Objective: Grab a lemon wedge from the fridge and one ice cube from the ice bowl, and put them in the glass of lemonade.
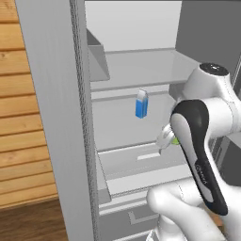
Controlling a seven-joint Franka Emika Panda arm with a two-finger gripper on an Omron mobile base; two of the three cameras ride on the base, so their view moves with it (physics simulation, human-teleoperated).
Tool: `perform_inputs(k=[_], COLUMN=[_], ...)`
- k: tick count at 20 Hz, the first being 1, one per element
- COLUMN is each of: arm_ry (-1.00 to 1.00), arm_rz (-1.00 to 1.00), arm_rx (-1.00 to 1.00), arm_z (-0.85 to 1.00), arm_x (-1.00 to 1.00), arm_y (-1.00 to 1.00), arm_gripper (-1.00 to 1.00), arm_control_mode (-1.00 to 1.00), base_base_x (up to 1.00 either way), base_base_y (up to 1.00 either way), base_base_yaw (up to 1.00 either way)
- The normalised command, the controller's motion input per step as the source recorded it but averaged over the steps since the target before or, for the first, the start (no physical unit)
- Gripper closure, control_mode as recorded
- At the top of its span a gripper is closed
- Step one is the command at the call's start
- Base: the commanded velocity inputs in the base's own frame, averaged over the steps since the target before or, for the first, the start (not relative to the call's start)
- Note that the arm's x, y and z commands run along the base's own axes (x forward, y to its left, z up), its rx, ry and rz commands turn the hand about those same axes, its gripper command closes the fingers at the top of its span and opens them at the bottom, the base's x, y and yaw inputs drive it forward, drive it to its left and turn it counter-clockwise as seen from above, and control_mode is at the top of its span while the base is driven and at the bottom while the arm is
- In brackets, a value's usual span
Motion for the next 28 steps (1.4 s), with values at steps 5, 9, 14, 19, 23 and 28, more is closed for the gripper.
perform_inputs(k=[5,9,14,19,23,28], arm_ry=[-0.01,0.04,0.0,0.0,0.0,0.0], arm_rz=[-0.01,-0.1,0.0,0.0,0.0,0.0], arm_rx=[0.0,0.02,0.0,0.0,0.0,0.0], arm_z=[0.0,-0.05,0.0,0.0,0.0,0.0], arm_x=[-0.63,0.0,0.0,-0.07,0.0,0.0], arm_y=[-0.28,-0.36,0.0,0.0,0.0,0.0], arm_gripper=[1.0,1.0,1.0,1.0,1.0,1.0], arm_control_mode=[-1.0,-1.0,-1.0,1.0,1.0,1.0], base_base_x=[0.0,0.0,0.0,-0.27,-1.0,-1.0], base_base_y=[0.0,0.0,0.0,-0.01,-0.32,-0.52], base_base_yaw=[0.0,0.0,0.0,0.0,-0.1,-0.2])
